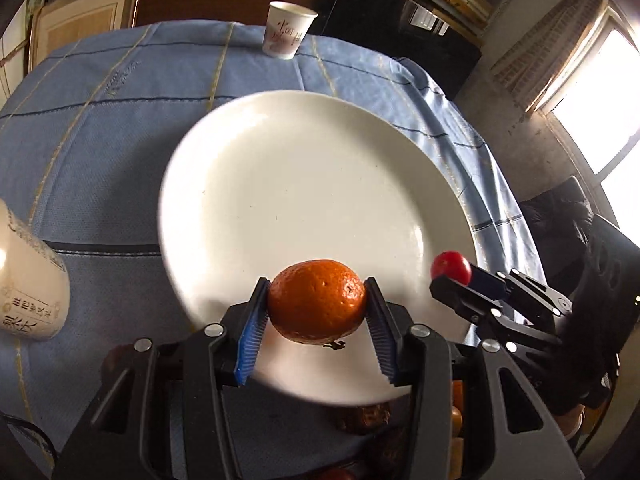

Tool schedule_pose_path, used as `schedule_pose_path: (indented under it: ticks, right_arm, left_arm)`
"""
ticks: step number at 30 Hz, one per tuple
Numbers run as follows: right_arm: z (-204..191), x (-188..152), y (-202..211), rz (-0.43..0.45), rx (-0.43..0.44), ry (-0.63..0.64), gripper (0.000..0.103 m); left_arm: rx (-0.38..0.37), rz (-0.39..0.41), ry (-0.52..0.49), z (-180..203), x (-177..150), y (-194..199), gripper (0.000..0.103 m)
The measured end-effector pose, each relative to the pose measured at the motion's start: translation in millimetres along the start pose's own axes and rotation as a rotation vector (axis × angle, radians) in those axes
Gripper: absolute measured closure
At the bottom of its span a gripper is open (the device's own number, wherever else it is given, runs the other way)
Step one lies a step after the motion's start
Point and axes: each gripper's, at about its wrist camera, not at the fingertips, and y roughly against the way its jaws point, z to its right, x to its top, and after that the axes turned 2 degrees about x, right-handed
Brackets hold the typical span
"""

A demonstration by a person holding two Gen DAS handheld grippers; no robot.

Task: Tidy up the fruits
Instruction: 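Release the tomato onto the plate with the right tool while the left tool releases the tangerine, then grasp the dark red plum with the left tool while the right tool grasps a tan round fruit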

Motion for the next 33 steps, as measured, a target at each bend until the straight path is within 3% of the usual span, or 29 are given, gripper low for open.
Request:
schedule_pose_path:
  ticks: [1,2,4,6,8,10,12,15,17,20,23,28,33]
  right_arm:
    - [0,-1,3,0.005,0.002,-0.002,0.058]
    - [0,-2,7,0.012,0.009,-0.004,0.039]
    - [-2,-4,19,0.039,0.020,-0.008,0.025]
    - [-3,-4,31,0.061,0.052,-0.013,0.018]
    - [-5,-6,45,0.095,0.075,-0.029,0.004]
    - [-4,-6,58,0.161,0.093,-0.047,0.004]
    - [-4,-9,77,0.285,0.168,-0.062,0.004]
    - [-2,-15,101,0.456,0.247,-0.099,0.004]
    - [-5,-16,103,0.409,0.272,-0.073,0.004]
    - [-14,-22,92,0.286,0.219,-0.029,0.004]
    - [-22,-32,86,0.246,0.199,0.004,0.004]
    - [-23,-42,86,0.232,0.262,-0.028,0.004]
    - [-18,-47,94,0.256,0.270,-0.058,0.004]
  left_arm:
    - [-0.003,0.011,0.006,0,1,1,0.045]
    - [-0.003,0.024,0.007,2,0,5,0.036]
    - [-0.001,0.069,-0.003,4,-7,24,0.025]
    - [0.007,0.115,-0.005,5,-12,43,0.011]
    - [0.016,0.167,0.017,0,-18,65,0.008]
    - [0.015,0.210,0.034,-8,-26,85,0.007]
    - [0.016,0.264,0.065,-18,-38,103,0.004]
    - [0.074,0.310,0.104,-37,-59,117,0.004]
    - [0.111,0.309,0.106,-46,-71,116,0.004]
    - [0.140,0.261,0.092,-52,-84,102,0.004]
    - [0.181,0.247,0.061,-51,-88,90,0.004]
    - [0.272,0.256,-0.065,-39,-87,75,0.005]
    - [0.246,0.212,-0.086,-42,-79,58,0.006]
